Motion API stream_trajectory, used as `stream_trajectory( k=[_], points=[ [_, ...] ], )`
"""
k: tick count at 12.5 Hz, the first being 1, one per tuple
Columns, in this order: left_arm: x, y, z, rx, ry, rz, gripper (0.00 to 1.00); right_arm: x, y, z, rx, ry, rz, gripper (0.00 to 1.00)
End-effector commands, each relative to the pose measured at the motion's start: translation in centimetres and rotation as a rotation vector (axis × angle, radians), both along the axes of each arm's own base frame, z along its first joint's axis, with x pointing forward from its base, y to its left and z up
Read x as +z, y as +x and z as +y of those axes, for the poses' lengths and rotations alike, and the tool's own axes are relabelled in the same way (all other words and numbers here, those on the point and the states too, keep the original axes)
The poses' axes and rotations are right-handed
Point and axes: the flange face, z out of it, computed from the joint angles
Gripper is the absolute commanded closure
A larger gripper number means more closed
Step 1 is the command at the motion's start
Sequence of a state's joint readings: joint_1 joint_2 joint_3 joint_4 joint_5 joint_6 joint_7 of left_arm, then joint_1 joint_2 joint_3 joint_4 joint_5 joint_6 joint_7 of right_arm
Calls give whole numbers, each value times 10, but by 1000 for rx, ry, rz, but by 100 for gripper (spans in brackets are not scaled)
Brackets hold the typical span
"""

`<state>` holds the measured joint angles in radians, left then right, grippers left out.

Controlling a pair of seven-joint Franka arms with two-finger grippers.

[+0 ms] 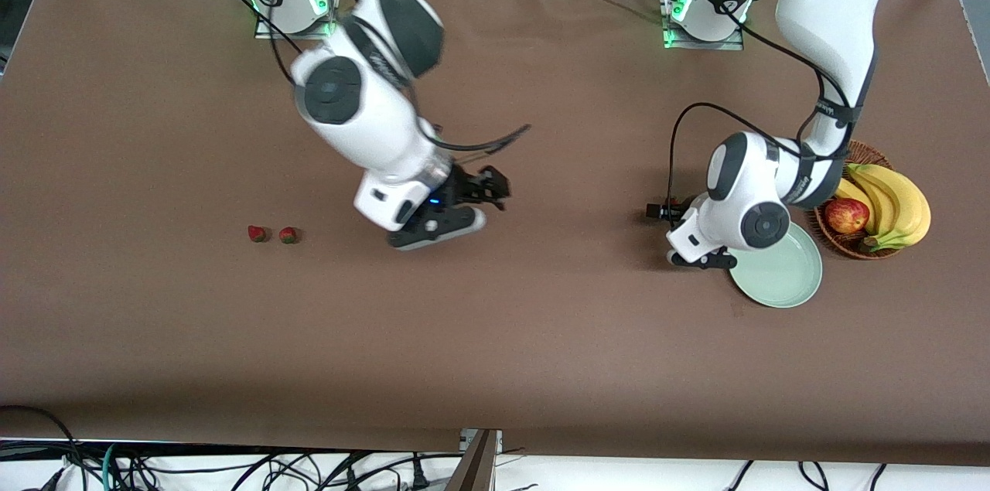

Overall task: Collect all strawberries into plate
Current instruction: 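Grasp the strawberry with the left gripper while the right gripper withdraws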

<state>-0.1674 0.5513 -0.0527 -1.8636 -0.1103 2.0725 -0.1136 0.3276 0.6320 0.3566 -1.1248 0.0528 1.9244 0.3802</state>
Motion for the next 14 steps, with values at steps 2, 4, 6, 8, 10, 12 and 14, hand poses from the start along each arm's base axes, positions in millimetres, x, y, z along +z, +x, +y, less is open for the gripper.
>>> stream_trajectory(
  k=[2,4,6,8,10,12,14],
  points=[
    [0,-29,12,3,2,-46,0,65,-32,-72,31,-129,84,0],
    [-4,-33,14,-30,23,-95,0,97,-49,-121,51,-208,123,0],
    [-7,-34,17,-26,23,-116,0,100,-63,-167,56,-254,138,0],
    [-10,-36,18,-25,22,-122,6,98,-64,-210,75,-273,147,0],
    [-11,-38,18,-24,23,-122,12,89,-57,-249,111,-285,167,0],
    [-13,-40,18,-24,24,-117,13,72,-50,-281,74,-308,194,0],
    [-17,-43,19,-22,26,-116,17,52,-46,-299,55,-375,186,0]
  ],
)
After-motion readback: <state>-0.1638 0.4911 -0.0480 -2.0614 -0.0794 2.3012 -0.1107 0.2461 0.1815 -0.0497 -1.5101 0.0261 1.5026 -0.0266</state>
